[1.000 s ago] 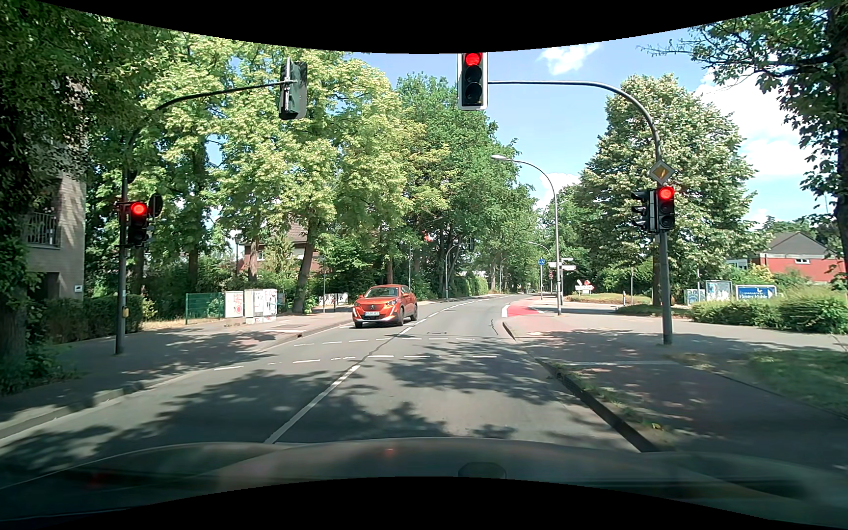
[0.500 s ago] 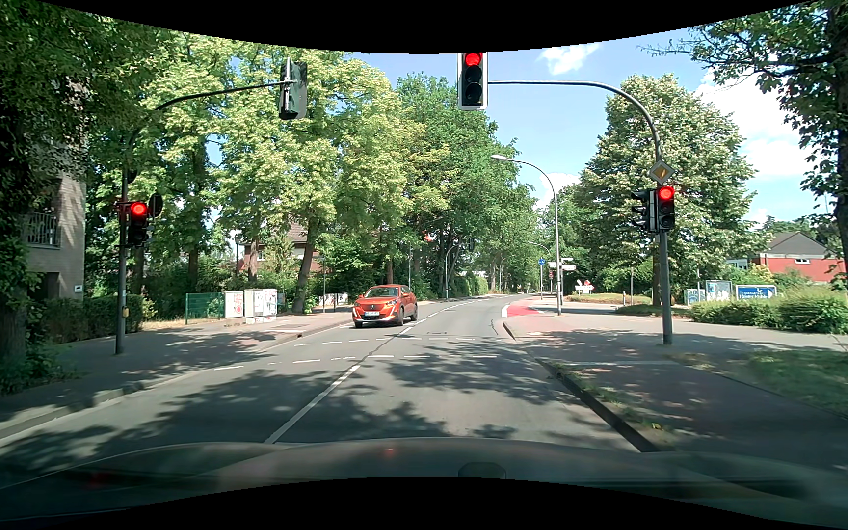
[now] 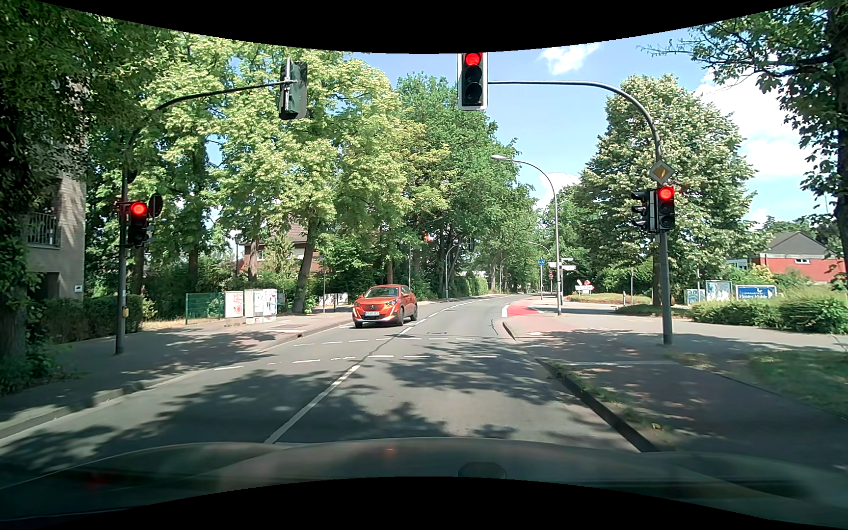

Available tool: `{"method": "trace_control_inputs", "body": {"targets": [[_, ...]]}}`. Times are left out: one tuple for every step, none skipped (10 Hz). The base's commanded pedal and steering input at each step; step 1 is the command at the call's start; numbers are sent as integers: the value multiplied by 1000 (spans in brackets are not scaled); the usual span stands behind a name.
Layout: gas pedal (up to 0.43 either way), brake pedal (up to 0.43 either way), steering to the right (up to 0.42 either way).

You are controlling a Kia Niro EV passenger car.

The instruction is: Follow the waypoints while adhering to traffic rules and regulations

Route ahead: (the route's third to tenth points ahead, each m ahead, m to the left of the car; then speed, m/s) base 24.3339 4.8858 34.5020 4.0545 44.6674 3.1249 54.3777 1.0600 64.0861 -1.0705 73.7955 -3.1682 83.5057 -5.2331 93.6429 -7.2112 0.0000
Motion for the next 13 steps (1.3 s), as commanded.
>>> {"method": "trace_control_inputs", "body": {"targets": [[0, 274, 6], [0, 274, 6], [0, 274, 6], [0, 274, 6], [0, 274, 6], [0, 274, 6], [0, 274, 6], [0, 274, 6], [0, 274, 6], [0, 274, 6], [0, 274, 6], [0, 274, 6], [0, 274, 6]]}}
